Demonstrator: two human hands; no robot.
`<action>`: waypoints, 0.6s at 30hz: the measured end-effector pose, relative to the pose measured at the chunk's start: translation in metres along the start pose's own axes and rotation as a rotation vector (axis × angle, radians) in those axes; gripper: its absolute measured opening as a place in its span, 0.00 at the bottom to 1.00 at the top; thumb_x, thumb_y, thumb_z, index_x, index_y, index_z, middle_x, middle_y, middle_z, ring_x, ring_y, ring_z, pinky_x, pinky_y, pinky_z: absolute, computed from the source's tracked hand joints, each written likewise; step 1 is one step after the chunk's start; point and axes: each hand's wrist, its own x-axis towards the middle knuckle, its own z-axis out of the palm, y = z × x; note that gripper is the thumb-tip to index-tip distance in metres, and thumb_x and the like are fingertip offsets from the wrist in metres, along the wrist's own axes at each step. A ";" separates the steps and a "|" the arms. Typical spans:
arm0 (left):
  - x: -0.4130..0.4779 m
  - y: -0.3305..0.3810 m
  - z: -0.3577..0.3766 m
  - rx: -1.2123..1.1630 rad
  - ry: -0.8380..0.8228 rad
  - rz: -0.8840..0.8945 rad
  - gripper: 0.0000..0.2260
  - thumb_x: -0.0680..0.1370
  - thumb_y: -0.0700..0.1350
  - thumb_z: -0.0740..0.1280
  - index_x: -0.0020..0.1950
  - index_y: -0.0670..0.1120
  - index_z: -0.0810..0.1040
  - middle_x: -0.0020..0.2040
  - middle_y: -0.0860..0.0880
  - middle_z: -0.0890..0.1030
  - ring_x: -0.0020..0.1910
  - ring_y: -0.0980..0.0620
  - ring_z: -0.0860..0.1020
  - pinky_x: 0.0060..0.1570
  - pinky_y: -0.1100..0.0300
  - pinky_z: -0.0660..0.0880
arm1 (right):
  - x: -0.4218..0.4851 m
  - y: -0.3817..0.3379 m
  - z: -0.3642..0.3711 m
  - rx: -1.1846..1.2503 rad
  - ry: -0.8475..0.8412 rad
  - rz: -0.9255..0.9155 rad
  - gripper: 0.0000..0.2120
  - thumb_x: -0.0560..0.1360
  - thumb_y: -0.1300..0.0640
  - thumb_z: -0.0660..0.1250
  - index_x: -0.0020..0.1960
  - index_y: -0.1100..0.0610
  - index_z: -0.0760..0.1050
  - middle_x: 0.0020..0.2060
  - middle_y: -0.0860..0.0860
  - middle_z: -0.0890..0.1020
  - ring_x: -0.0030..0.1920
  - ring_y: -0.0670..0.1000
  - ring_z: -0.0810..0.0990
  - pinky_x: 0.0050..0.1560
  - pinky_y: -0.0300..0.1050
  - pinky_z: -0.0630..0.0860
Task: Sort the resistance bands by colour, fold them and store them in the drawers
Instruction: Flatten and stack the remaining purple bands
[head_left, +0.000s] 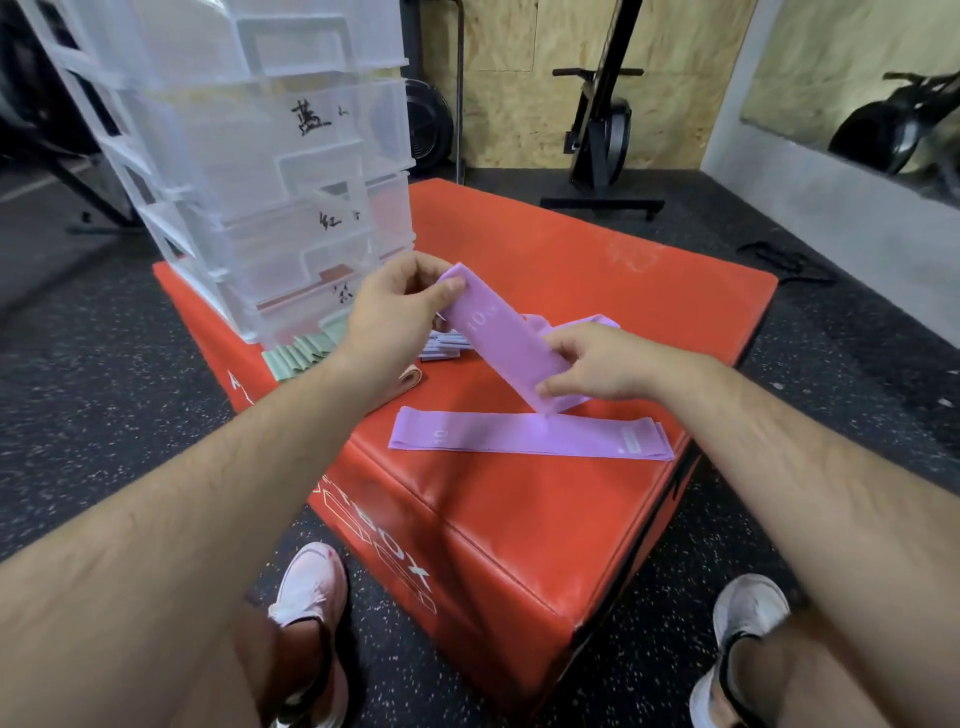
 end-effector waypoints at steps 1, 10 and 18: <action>0.001 0.001 -0.005 -0.036 0.019 0.000 0.07 0.78 0.38 0.70 0.41 0.47 0.79 0.36 0.48 0.79 0.32 0.52 0.75 0.32 0.62 0.72 | -0.002 0.006 -0.001 -0.037 -0.005 0.033 0.07 0.73 0.50 0.72 0.41 0.48 0.73 0.36 0.45 0.75 0.38 0.49 0.73 0.38 0.44 0.69; 0.003 -0.001 -0.029 -0.165 0.213 -0.085 0.05 0.78 0.38 0.69 0.44 0.45 0.78 0.38 0.52 0.81 0.31 0.57 0.77 0.33 0.63 0.75 | -0.032 0.050 -0.036 -0.041 0.084 0.157 0.12 0.71 0.47 0.75 0.49 0.52 0.81 0.42 0.50 0.83 0.44 0.54 0.80 0.51 0.53 0.74; -0.010 -0.029 -0.030 -0.007 0.175 -0.203 0.02 0.76 0.41 0.71 0.44 0.46 0.82 0.42 0.47 0.82 0.36 0.52 0.77 0.36 0.62 0.75 | -0.068 0.081 -0.043 0.740 0.006 0.236 0.15 0.74 0.68 0.72 0.58 0.61 0.76 0.48 0.59 0.82 0.47 0.57 0.83 0.48 0.50 0.82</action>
